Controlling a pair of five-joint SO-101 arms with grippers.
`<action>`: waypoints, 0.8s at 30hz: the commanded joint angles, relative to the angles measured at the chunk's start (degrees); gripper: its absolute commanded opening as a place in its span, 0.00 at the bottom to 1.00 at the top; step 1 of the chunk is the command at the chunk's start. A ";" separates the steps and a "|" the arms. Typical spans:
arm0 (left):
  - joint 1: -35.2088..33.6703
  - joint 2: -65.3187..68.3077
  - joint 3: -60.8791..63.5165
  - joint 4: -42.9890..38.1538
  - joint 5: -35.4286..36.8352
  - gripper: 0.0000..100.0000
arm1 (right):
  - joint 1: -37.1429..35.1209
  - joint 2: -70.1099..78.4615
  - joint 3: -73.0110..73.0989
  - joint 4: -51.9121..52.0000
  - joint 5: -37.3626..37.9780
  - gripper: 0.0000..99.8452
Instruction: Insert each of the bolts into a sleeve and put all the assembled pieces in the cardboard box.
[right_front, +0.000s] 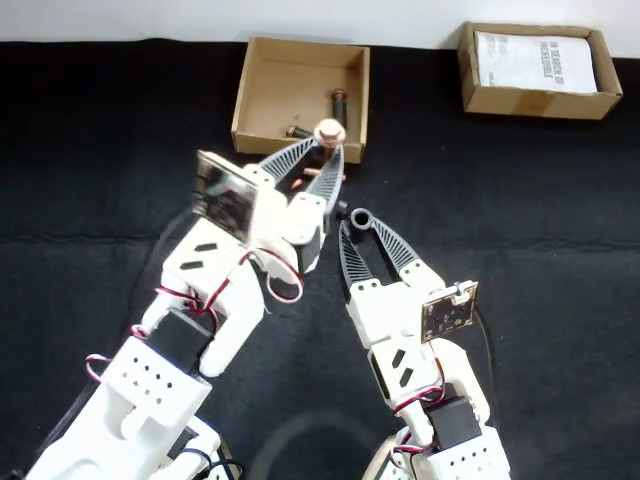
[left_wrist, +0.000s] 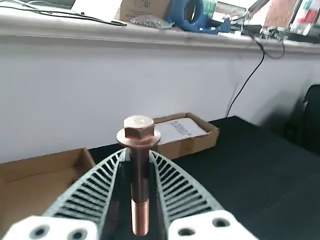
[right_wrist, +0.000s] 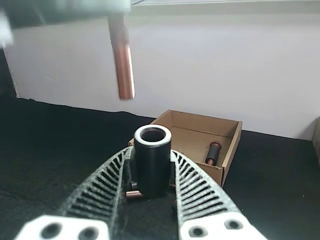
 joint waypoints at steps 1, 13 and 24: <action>0.92 -1.27 -7.78 5.71 11.16 0.01 | -0.31 -1.19 7.60 0.13 -0.53 0.01; 4.62 -1.54 -8.13 11.34 15.65 0.01 | -0.31 -1.10 7.60 0.13 -0.53 0.01; 7.87 -1.10 -6.90 11.08 6.77 0.01 | -0.31 -1.10 7.60 0.13 -0.53 0.01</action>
